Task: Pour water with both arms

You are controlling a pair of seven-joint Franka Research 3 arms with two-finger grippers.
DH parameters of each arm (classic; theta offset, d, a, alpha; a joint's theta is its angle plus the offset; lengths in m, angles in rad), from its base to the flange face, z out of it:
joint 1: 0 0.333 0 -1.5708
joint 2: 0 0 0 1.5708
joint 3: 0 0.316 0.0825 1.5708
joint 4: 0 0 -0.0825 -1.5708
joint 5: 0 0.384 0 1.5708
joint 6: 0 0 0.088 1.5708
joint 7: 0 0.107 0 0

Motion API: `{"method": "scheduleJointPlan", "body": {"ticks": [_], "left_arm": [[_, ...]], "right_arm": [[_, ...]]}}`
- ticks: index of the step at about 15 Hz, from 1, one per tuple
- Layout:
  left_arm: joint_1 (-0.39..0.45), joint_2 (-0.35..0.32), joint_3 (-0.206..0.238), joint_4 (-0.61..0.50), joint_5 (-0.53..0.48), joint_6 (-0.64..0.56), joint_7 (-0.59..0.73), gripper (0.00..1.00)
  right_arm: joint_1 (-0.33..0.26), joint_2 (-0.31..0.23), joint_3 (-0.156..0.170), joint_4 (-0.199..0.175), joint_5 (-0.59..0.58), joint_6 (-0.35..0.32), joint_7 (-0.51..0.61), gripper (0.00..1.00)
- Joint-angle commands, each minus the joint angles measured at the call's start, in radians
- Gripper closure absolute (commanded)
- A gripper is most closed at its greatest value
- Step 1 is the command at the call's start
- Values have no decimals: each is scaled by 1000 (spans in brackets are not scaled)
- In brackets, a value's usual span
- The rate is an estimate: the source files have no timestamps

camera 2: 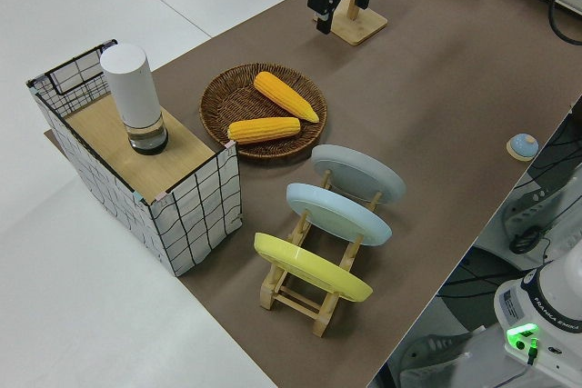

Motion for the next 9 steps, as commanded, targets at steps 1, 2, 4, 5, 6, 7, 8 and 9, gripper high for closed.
{"method": "scheduleJointPlan", "body": {"ticks": [1,2,4,5,6,7,8,9], "left_arm": [[-1,54,109,58,3,3,151,0],[-1,61,136,62,1,14,180,0],[-1,68,173,62,-2,49,235,0],[-1,70,193,62,-4,60,254,0],[1,76,207,62,-14,66,265,0],[16,78,215,62,-31,77,283,0],[34,82,215,62,-43,86,304,0],[51,90,216,62,-57,92,330,0]], "right_arm": [[0,4,64,-83,10,165,-10,13],[2,19,77,-89,6,203,-11,13],[16,48,117,-91,-66,254,-11,13],[28,62,133,-91,-129,272,-11,15],[39,71,148,-91,-176,288,-11,13],[40,80,162,-91,-215,298,-14,15],[40,90,182,-91,-250,312,-33,15],[42,100,193,-89,-289,332,-63,15]]}}
